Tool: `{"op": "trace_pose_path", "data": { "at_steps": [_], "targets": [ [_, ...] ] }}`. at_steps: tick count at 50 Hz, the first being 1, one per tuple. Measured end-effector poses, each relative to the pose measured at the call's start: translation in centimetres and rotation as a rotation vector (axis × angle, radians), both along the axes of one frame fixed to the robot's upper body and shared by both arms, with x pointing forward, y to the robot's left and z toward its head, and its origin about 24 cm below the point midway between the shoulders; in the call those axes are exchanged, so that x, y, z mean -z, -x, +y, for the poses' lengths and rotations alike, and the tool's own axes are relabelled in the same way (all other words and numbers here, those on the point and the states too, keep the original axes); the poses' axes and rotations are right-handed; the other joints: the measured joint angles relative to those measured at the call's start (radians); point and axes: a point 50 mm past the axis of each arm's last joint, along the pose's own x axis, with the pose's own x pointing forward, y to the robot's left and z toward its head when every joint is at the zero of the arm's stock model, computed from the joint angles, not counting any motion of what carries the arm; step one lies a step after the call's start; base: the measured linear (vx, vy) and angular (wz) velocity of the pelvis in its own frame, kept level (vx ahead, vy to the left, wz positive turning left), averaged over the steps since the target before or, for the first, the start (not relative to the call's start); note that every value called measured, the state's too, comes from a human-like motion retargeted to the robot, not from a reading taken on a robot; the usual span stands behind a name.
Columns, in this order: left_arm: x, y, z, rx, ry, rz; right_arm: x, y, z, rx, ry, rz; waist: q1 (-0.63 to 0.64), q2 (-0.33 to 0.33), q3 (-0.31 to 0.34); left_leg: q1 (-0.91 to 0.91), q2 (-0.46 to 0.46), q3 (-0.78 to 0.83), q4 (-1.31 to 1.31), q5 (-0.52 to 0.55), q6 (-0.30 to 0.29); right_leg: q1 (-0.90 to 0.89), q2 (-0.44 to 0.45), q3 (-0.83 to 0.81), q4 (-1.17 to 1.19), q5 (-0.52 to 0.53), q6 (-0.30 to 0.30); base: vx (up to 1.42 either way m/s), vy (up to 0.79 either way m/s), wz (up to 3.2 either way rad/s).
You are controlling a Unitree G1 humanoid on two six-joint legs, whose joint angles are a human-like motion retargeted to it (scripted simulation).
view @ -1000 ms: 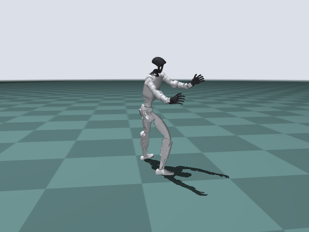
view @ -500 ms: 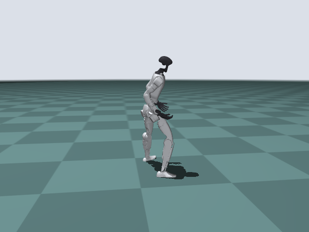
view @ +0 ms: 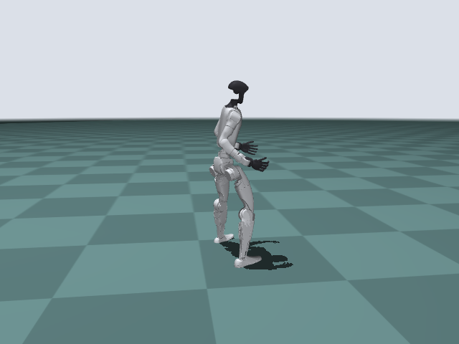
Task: Kungfu
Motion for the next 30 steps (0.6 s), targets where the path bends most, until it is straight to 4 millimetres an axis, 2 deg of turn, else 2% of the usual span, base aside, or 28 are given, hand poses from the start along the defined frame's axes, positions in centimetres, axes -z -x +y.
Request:
{"op": "trace_pose_path", "data": {
  "at_steps": [3, 6, 9, 11, 13, 15, 18, 22, 24, 26, 28, 30],
  "targets": [
    [-1.1, -0.8, 1.6, -0.003, -0.065, -0.029, -1.2, -0.2, -1.7, 0.085, 0.079, -0.046, -0.028, 0.001, 0.011, -0.038, 0.012, -0.035, 0.021, 0.002, 0.0, 0.031, 0.025, -0.004, 0.002, 0.051, -0.022, -0.04, -0.1, 0.88],
    [-3.0, -2.5, 3.3, -0.006, -0.118, -0.098, -2.3, 0.5, -3.6, 0.194, 0.156, -0.086, -0.004, -0.011, 0.01, -0.056, 0.038, -0.026, 0.026, 0.016, 0.0, 0.059, 0.049, -0.026, 0.002, 0.088, -0.049, -0.06, -0.25, 0.72],
    [-6.6, -5.4, 4.9, -0.028, -0.131, -0.224, -3.0, 1.9, -5.5, 0.302, 0.214, -0.092, 0.056, -0.012, 0.002, -0.071, 0.128, -0.004, 0.037, 0.041, 0.012, 0.111, 0.097, -0.111, -0.025, 0.085, -0.081, -0.04, -0.41, 0.43],
    [-10.0, -7.8, 5.3, -0.033, -0.15, -0.342, -3.6, 2.7, -6.9, 0.362, 0.254, -0.093, 0.098, -0.017, -0.005, -0.083, 0.191, 0.058, 0.062, 0.043, 0.07, 0.139, 0.118, -0.142, -0.055, 0.093, -0.095, -0.09, -0.24, 0.33],
    [-14.0, -10.1, 4.7, -0.01, -0.192, -0.471, -4.5, 3.4, -8.6, 0.42, 0.308, -0.096, 0.124, -0.031, -0.016, -0.092, 0.217, 0.152, 0.088, 0.044, 0.149, 0.154, 0.101, -0.159, -0.078, 0.104, -0.093, -0.08, 0.08, 0.58],
    [-17.9, -11.7, 3.5, 0.035, -0.248, -0.592, -5.5, 4.2, -10.2, 0.479, 0.378, -0.094, 0.121, -0.036, -0.028, -0.094, 0.242, 0.261, 0.108, 0.055, 0.198, 0.178, 0.081, -0.19, -0.102, 0.116, -0.089, 0.04, 0.14, 0.81],
    [-23.1, -13.4, 0.9, 0.116, -0.347, -0.75, -6.9, 5.7, -12.8, 0.577, 0.524, -0.064, 0.099, -0.022, -0.046, -0.115, 0.247, 0.277, 0.118, 0.103, 0.168, 0.218, 0.068, -0.236, -0.131, 0.133, -0.067, 0.22, 0.23, 0.8],
    [-27.8, -14.2, -2.7, 0.207, -0.475, -0.899, -7.6, 8.0, -15.5, 0.693, 0.718, 0.024, 0.093, 0.016, -0.061, -0.169, 0.234, 0.212, 0.16, 0.129, 0.096, 0.274, 0.069, -0.265, -0.179, 0.166, -0.042, 0.32, 0.4, 0.68],
    [-29.7, -13.8, -3.9, 0.239, -0.59, -0.967, -6.9, 9.1, -16.4, 0.743, 0.785, 0.097, 0.103, 0.03, -0.054, -0.215, 0.222, 0.177, 0.221, 0.102, 0.093, 0.304, 0.064, -0.262, -0.213, 0.191, -0.03, 0.19, 0.43, 0.67],
    [-30.8, -13.2, -3.9, 0.235, -0.755, -0.99, -4.9, 9.4, -16.2, 0.761, 0.793, 0.184, 0.109, 0.039, -0.042, -0.263, 0.203, 0.141, 0.285, 0.074, 0.094, 0.339, 0.053, -0.271, -0.248, 0.215, -0.018, 0.13, 0.46, 0.79],
    [-30.9, -12.6, -3.1, 0.185, -0.944, -0.959, -2.1, 9.2, -15.1, 0.742, 0.728, 0.265, 0.124, 0.052, -0.033, -0.305, 0.181, 0.107, 0.34, 0.043, 0.09, 0.375, 0.046, -0.296, -0.282, 0.233, -0.005, 0.23, 0.57, 0.86],
    [-30.2, -12.1, -2.0, 0.109, -1.104, -0.907, 1.1, 9.3, -13.1, 0.703, 0.59, 0.342, 0.167, 0.052, -0.043, -0.339, 0.147, 0.087, 0.386, 0.017, 0.085, 0.409, 0.026, -0.322, -0.308, 0.247, 0.011, 0.19, 0.42, 0.95]
  ]
}}
